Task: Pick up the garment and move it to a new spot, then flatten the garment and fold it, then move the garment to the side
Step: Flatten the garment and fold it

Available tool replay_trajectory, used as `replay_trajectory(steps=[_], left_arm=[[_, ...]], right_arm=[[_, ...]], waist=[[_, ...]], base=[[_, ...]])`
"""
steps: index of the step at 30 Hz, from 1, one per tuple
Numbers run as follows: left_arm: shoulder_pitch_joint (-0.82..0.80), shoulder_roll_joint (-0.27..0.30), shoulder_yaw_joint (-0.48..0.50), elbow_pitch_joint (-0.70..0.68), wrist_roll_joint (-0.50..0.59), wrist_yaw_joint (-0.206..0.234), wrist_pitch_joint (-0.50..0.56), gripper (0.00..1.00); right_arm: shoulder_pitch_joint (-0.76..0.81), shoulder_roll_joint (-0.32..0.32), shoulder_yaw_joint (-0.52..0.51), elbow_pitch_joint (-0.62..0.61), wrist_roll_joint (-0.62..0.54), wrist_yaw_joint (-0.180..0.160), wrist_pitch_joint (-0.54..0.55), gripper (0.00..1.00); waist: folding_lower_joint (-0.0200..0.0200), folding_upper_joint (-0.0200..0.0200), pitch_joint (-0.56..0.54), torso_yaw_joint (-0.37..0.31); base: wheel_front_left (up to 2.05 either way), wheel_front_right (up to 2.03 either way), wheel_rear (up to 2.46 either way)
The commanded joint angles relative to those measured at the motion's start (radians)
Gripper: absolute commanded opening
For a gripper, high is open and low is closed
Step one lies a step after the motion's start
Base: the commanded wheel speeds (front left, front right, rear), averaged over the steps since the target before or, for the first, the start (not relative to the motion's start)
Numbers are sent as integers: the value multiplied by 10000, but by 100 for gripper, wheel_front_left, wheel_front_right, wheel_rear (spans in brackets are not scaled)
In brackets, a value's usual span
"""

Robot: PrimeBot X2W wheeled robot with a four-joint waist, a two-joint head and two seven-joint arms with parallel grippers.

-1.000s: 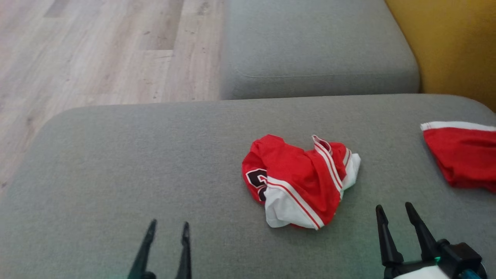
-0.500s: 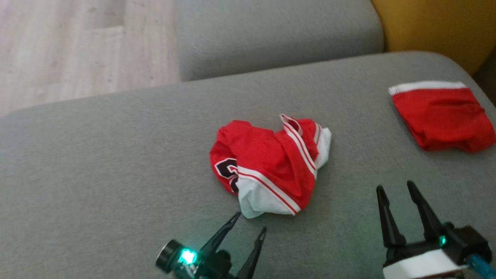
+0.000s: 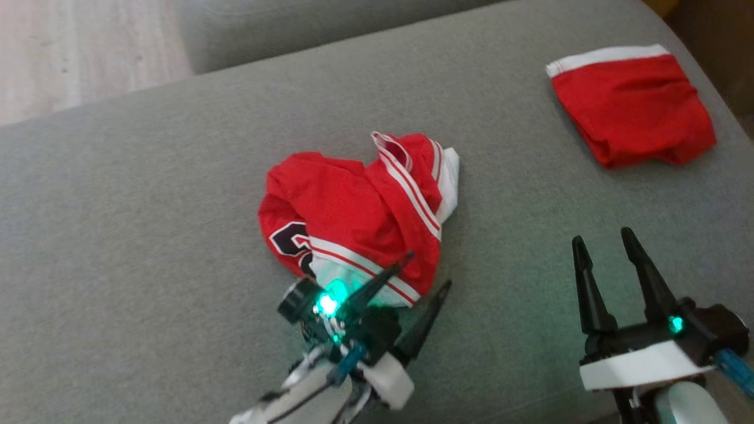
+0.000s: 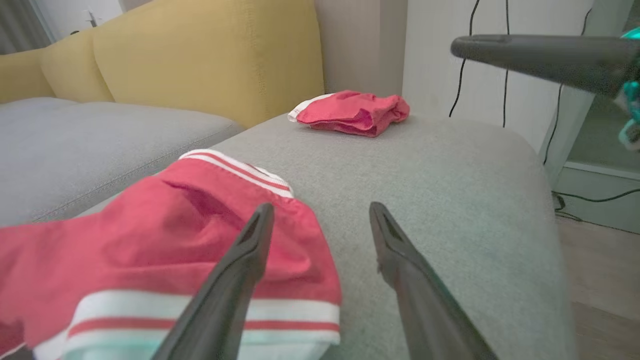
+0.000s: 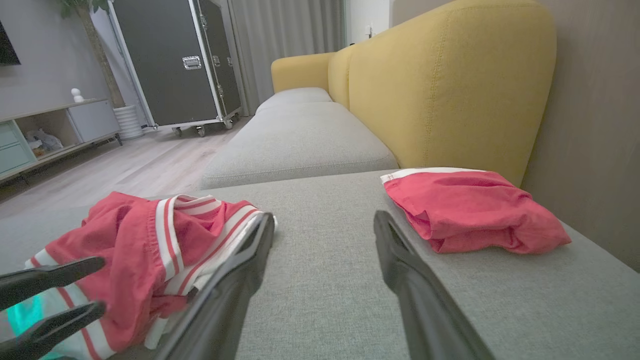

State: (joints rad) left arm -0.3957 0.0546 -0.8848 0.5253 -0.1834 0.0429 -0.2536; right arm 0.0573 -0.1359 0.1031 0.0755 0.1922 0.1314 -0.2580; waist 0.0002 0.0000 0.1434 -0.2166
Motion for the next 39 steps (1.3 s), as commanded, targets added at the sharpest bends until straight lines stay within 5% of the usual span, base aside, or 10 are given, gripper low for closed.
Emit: replay_trajectory(steps=[1,6,14,15,16,17,27,39], left_arm=[[-612,-42,118,-85,-125,233,8,100],[-1556,-42,-548,687,-786,1141,837,100],[-2399,-43,-1425,1575,-1704,1837,1401,100],[-2465,-43,-1512,1630,-1800,1874,1377,86],[-2530,-43,-1586,1661,-1892,1907,1311,35],[-2591,-43,-1665,1689,-1981,1920,1248,0],[-3957,-43,-1994,987,-3059,1134,197,0],[-8966,119,1022,545,-3706,284,-75,0]], right_arm=[[-422,-188,265,-367,0,-7,-38,100],[-644,-138,354,-339,15,-7,-38,100],[-858,-112,375,-335,45,-7,-38,100],[-871,-109,363,-331,46,-7,-38,100],[-880,-103,350,-324,43,-7,-38,100],[-889,-98,342,-312,39,-7,-38,100],[-815,90,376,-198,48,-7,-38,100],[-442,209,330,-104,-7,-7,-38,100]], waist=[[-2,0,286,-282],[-2,0,561,-519],[-2,0,900,-650],[-2,0,913,-647],[-2,0,915,-641],[-2,0,905,-637],[-2,0,131,-770],[-2,0,-743,-787]], base=[[0,0,0],[0,0,0],[0,0,0],[0,0,0],[0,0,0],[0,0,0],[0,0,0],[0,0,0]])
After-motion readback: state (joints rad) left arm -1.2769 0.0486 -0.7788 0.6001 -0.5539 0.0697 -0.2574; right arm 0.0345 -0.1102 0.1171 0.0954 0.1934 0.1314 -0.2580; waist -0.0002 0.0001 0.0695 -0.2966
